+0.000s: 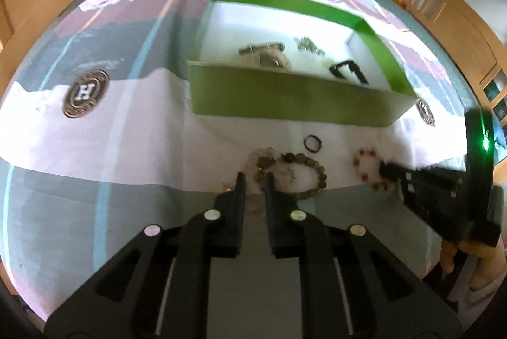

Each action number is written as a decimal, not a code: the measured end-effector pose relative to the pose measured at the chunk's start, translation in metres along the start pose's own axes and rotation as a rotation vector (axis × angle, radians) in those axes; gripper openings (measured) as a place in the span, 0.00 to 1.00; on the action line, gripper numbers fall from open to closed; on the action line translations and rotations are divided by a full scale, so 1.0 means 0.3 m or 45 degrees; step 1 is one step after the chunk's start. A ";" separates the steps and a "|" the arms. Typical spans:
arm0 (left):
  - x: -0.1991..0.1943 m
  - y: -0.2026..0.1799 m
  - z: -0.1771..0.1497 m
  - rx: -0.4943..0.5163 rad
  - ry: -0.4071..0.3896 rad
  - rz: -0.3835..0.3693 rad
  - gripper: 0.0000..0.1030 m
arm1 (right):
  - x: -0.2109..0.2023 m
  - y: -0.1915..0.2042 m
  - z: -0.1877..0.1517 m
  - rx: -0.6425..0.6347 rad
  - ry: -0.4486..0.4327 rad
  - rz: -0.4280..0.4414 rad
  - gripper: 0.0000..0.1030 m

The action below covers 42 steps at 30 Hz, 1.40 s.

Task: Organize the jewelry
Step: 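Grasp the pink bead bracelet with the left tool while the right tool grasps the red-bead bracelet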

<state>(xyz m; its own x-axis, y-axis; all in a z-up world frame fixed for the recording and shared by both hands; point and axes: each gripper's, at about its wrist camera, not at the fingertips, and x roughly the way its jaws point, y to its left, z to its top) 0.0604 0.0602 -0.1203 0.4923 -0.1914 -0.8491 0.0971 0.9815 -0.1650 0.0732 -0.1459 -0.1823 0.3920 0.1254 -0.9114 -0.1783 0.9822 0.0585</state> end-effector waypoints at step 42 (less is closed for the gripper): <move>0.028 -0.082 0.043 0.172 -0.030 -0.036 0.08 | -0.149 -0.041 -0.093 -0.008 -0.133 -0.061 0.08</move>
<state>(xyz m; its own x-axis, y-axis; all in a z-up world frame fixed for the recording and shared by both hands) 0.0732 0.0343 -0.1169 0.5081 -0.2206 -0.8326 0.2259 0.9669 -0.1183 0.0326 -0.1673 -0.1535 0.4917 0.0927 -0.8658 -0.1630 0.9865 0.0131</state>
